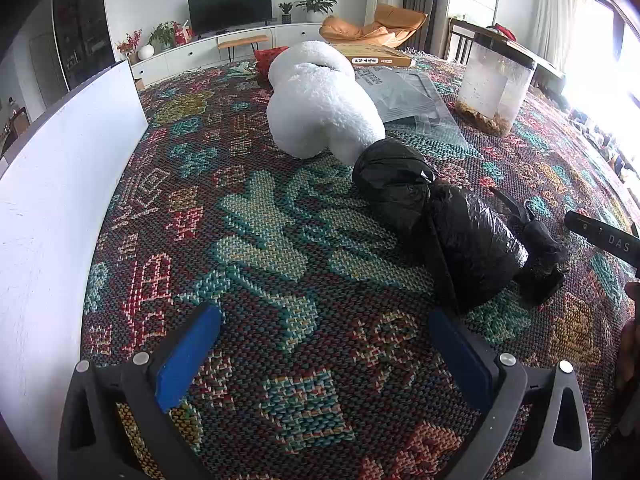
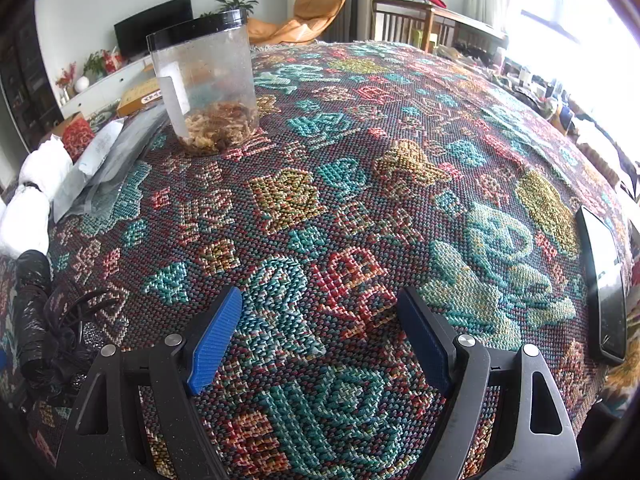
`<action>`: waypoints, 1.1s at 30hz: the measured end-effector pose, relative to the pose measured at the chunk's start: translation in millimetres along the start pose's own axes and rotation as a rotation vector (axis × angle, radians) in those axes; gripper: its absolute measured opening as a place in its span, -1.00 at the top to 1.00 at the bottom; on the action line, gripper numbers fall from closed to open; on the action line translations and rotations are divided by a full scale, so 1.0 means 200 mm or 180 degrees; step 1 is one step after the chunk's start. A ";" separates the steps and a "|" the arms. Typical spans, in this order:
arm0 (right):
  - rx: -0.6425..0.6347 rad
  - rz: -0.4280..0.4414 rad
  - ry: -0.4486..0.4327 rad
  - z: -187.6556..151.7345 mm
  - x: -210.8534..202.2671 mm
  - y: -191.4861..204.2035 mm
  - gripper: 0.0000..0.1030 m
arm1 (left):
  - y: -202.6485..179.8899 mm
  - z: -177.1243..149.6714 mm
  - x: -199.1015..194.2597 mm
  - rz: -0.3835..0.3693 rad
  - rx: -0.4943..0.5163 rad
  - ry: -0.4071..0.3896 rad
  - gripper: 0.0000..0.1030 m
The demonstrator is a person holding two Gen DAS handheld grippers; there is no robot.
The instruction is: Organize soft objects
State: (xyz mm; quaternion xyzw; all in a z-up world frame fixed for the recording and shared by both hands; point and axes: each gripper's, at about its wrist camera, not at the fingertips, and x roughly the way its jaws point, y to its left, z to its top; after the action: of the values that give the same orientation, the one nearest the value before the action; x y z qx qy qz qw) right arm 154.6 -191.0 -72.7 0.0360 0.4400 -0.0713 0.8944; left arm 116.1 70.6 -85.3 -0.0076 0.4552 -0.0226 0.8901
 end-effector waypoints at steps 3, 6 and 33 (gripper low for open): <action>0.0000 0.0000 0.0000 0.00 0.00 0.00 -0.60 | 0.00 0.00 0.00 -0.0001 -0.0001 0.0000 -1.00; 0.0000 0.0000 0.0000 0.00 0.00 0.00 -0.60 | 0.00 0.00 0.00 -0.0001 -0.0001 0.0000 -1.00; -0.0002 0.0000 -0.0003 0.00 0.00 0.00 -0.60 | 0.02 0.00 -0.03 -0.0077 -0.0041 0.0027 -0.99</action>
State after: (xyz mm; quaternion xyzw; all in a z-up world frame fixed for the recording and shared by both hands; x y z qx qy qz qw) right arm 154.2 -190.8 -73.0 0.0358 0.4396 -0.0711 0.8947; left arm 112.3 74.4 -81.6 -0.0188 0.4590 -0.0305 0.8877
